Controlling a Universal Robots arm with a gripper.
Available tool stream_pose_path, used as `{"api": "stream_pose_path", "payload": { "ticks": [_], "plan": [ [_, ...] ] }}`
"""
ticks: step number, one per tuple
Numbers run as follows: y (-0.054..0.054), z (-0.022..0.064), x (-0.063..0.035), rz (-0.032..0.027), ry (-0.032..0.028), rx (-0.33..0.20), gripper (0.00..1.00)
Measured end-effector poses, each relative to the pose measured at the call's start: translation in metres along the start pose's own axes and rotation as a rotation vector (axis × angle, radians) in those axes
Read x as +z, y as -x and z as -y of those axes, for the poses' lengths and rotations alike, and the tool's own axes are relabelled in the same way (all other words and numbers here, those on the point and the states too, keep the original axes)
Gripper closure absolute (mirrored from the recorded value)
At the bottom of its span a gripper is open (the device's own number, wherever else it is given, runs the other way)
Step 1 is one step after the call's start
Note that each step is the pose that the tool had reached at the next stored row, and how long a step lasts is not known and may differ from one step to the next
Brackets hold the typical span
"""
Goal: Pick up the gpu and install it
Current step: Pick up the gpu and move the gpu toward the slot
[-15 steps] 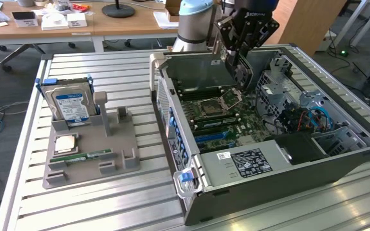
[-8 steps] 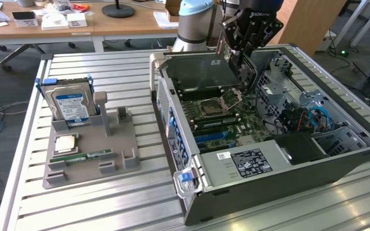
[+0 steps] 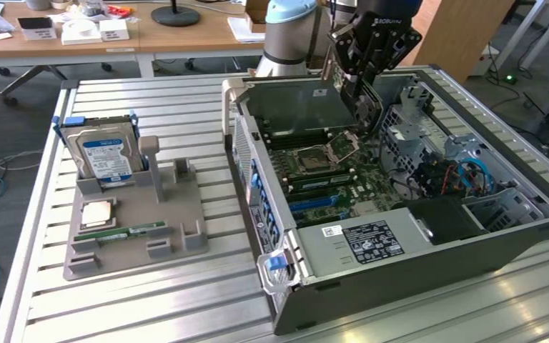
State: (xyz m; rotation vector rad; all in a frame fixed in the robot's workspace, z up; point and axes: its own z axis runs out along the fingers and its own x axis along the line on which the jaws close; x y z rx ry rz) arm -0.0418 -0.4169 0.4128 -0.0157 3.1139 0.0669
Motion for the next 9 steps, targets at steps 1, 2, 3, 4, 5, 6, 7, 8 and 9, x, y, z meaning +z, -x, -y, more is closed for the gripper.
{"api": "stream_pose_path", "payload": {
  "ticks": [1,2,3,4,5,6,7,8,9],
  "plan": [
    [0.0,0.0,0.0,0.0,0.0,0.0,0.74],
    [0.0,0.0,0.0,0.0,0.0,0.0,0.74],
    [0.0,0.0,0.0,0.0,0.0,0.0,0.74],
    [0.0,0.0,0.0,0.0,0.0,0.0,0.74],
    [0.0,0.0,0.0,0.0,0.0,0.0,0.74],
    [0.0,0.0,0.0,0.0,0.0,0.0,0.74],
    [0.0,0.0,0.0,0.0,0.0,0.0,0.74],
    [0.0001,0.0,0.0,0.0,0.0,0.0,0.74],
    [0.0009,0.0,0.0,0.0,0.0,0.0,0.74]
  ]
}}
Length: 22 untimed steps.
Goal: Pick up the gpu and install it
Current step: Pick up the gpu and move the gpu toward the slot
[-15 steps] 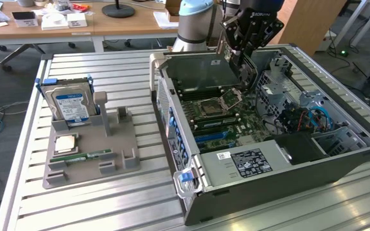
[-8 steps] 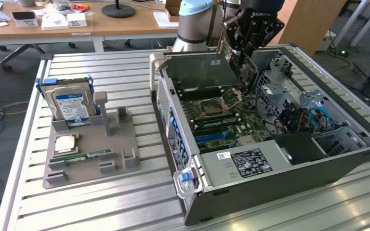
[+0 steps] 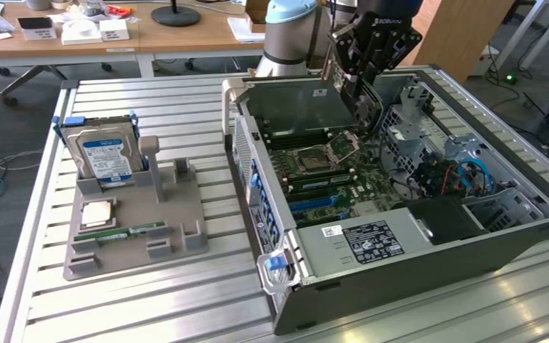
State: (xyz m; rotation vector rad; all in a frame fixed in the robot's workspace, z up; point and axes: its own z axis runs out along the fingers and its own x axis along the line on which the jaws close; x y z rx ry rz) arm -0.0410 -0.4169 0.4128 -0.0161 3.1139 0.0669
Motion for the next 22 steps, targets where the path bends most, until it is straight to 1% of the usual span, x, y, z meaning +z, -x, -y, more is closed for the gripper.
{"api": "stream_pose_path", "payload": {
  "ticks": [3,14,22],
  "plan": [
    [0.005,0.0,0.0001,0.0,0.0,0.0,0.74],
    [0.033,0.0004,0.0009,0.0,0.0,0.0,0.74],
    [0.034,0.0003,0.001,0.0,0.0,0.0,0.74]
  ]
}}
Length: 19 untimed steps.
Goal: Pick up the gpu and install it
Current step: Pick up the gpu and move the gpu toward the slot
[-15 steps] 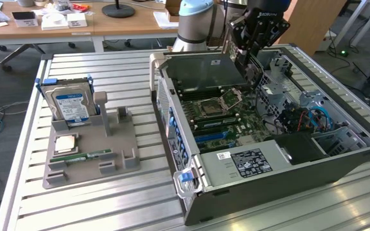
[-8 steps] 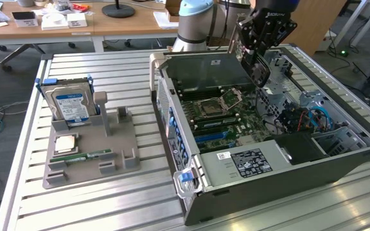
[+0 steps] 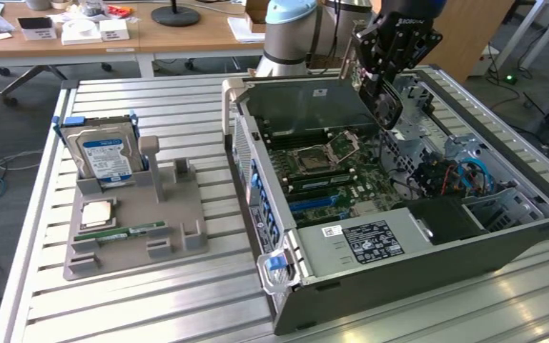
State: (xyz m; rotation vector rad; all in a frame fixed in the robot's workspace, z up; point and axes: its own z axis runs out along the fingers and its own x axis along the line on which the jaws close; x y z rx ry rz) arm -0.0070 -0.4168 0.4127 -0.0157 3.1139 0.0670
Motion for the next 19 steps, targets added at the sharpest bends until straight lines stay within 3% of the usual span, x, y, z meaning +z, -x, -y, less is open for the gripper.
{"api": "stream_pose_path", "payload": {
  "ticks": [19],
  "plan": [
    [0.0091,0.0001,0.0004,0.0004,-0.0003,0.01,0.74]
  ]
}}
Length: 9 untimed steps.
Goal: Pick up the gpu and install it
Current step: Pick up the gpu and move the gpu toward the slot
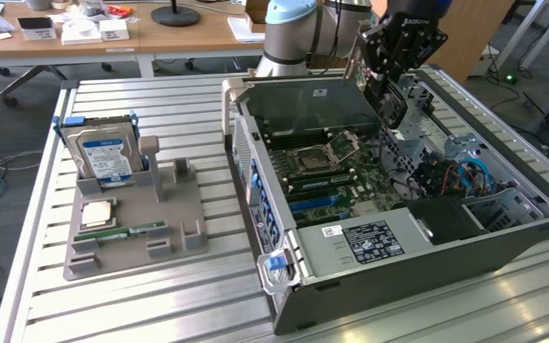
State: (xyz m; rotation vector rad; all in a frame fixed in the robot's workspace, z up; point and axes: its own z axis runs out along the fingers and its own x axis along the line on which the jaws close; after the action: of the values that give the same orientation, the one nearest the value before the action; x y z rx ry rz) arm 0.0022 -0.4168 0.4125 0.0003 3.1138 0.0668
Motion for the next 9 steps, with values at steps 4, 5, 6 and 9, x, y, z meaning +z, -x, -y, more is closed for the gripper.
{"api": "stream_pose_path", "payload": {
  "ticks": [4,5,6,9],
  "plan": [
    [0.004,0.0,0.0003,0.0003,-0.0003,0.008,0.74],
    [0.006,0.0,0.0003,0.0004,-0.0004,0.01,0.74],
    [0.007,0.0,0.0004,0.0004,-0.0004,0.011,0.74],
    [0.011,0.0,0.0007,0.0005,-0.0004,0.012,0.74]
  ]
}}
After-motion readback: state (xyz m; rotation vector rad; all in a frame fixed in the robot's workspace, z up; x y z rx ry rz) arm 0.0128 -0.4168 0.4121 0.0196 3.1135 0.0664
